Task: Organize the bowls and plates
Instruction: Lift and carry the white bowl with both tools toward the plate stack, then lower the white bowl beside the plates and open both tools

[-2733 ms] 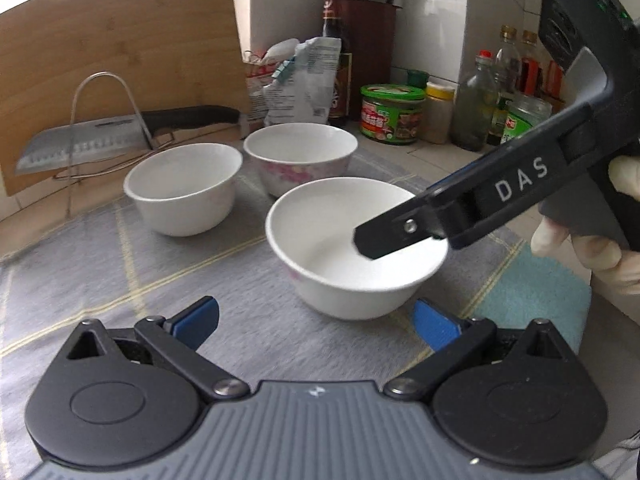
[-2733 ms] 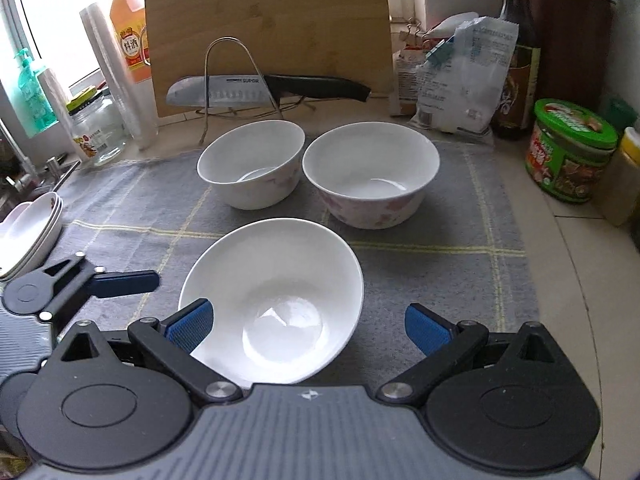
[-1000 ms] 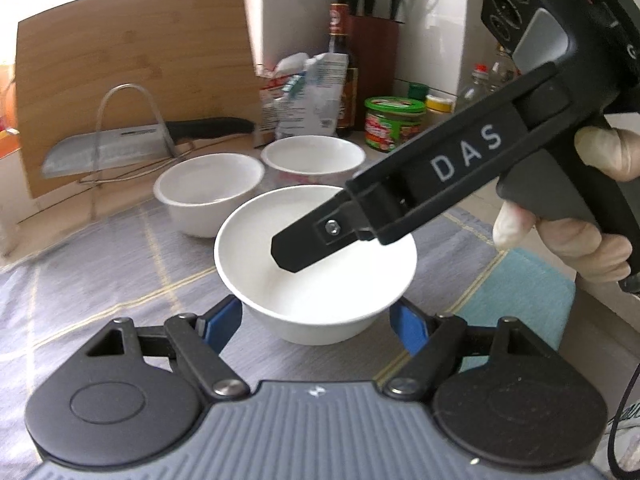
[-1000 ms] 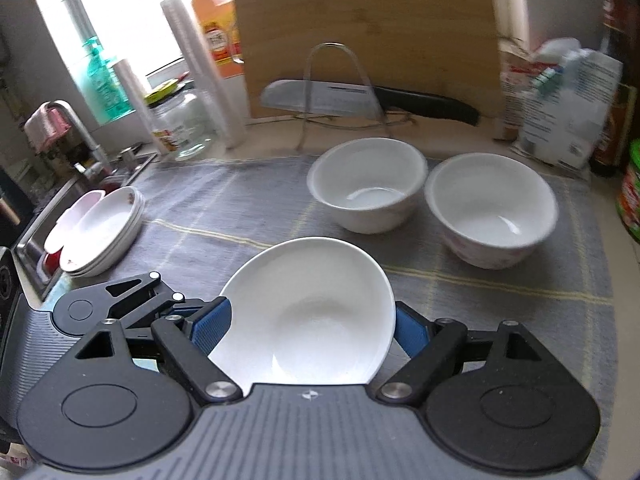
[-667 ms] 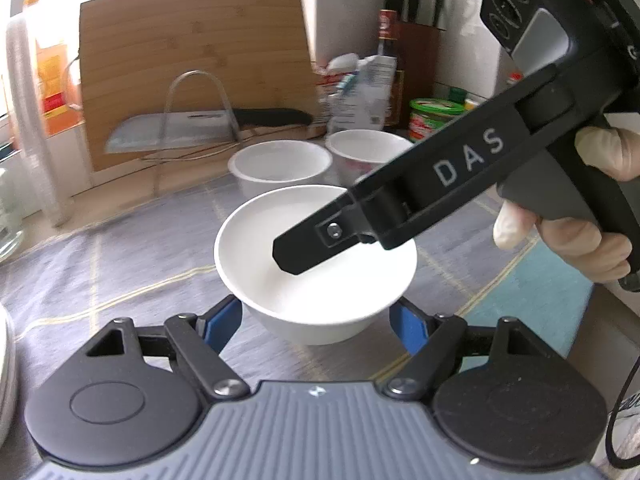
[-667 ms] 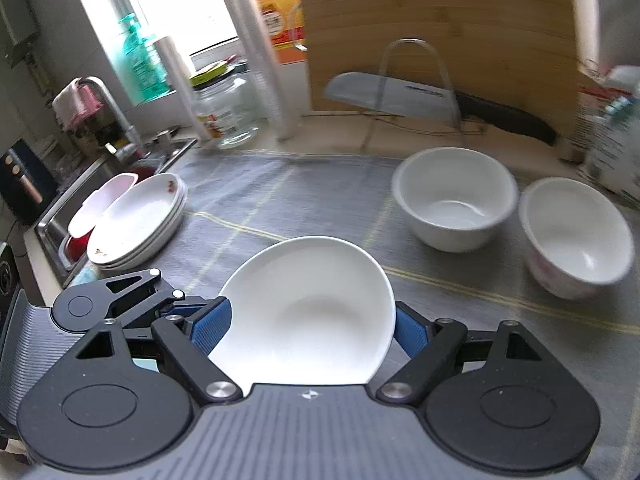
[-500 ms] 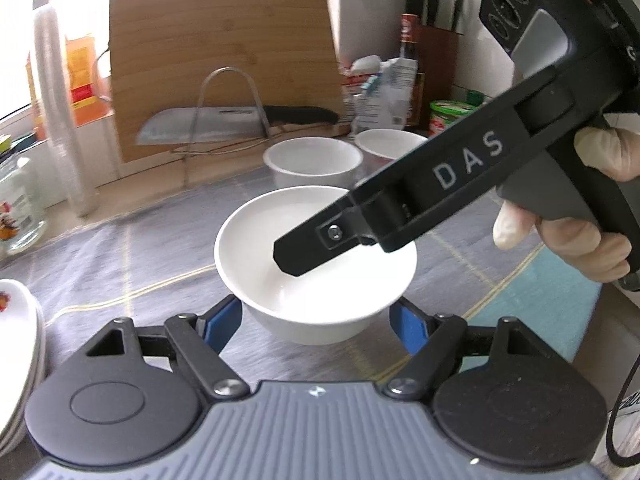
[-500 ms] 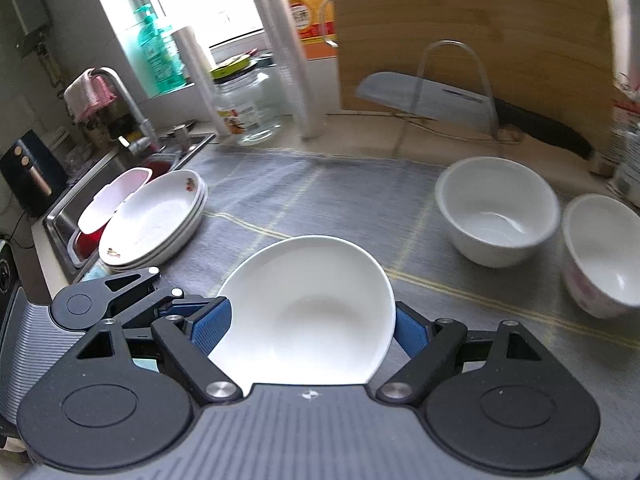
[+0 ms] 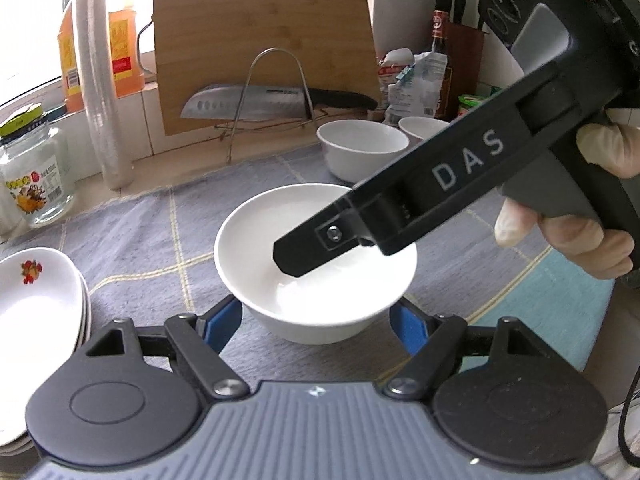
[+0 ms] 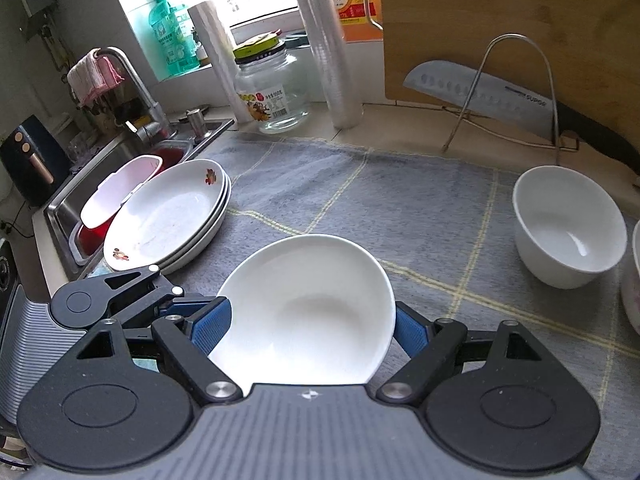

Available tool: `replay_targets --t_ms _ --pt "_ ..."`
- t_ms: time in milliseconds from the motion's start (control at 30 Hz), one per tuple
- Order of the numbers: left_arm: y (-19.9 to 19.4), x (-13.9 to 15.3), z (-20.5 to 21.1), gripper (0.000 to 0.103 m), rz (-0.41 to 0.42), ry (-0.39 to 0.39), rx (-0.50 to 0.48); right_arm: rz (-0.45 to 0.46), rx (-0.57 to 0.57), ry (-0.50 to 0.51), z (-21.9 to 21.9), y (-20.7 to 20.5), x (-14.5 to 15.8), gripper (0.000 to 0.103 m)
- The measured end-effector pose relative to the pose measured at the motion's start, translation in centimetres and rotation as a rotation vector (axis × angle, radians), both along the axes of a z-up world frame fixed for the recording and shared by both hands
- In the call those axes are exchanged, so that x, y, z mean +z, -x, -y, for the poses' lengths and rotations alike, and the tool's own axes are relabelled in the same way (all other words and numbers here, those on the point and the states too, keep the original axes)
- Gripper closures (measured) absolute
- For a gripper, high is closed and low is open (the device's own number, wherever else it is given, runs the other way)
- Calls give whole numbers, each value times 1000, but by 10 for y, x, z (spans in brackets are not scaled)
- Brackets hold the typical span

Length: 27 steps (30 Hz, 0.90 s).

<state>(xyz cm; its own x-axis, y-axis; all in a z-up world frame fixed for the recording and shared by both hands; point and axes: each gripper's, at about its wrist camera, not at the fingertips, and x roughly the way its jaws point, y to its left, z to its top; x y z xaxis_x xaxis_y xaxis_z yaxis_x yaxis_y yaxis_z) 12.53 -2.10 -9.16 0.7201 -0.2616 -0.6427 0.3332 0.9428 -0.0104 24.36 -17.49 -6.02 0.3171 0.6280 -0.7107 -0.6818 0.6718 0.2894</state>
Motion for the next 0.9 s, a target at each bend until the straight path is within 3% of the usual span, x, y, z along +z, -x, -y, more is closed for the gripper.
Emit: replay_targets --t_ms 467,533,600,900 --pt "-6 -8 -11 22 -30 13 7 -20 -5 21 -16 -7 -11 13" --pt "-7 -9 -10 17 -30 6 10 -27 -6 19 -16 -8 -12 11" --pt "-6 -9 -9 8 -15 -9 9 -36 -5 7 -15 -8 -12 0" --pt "9 2 -18 6 -5 27 22 37 -28 28 -4 -2 -4 0"
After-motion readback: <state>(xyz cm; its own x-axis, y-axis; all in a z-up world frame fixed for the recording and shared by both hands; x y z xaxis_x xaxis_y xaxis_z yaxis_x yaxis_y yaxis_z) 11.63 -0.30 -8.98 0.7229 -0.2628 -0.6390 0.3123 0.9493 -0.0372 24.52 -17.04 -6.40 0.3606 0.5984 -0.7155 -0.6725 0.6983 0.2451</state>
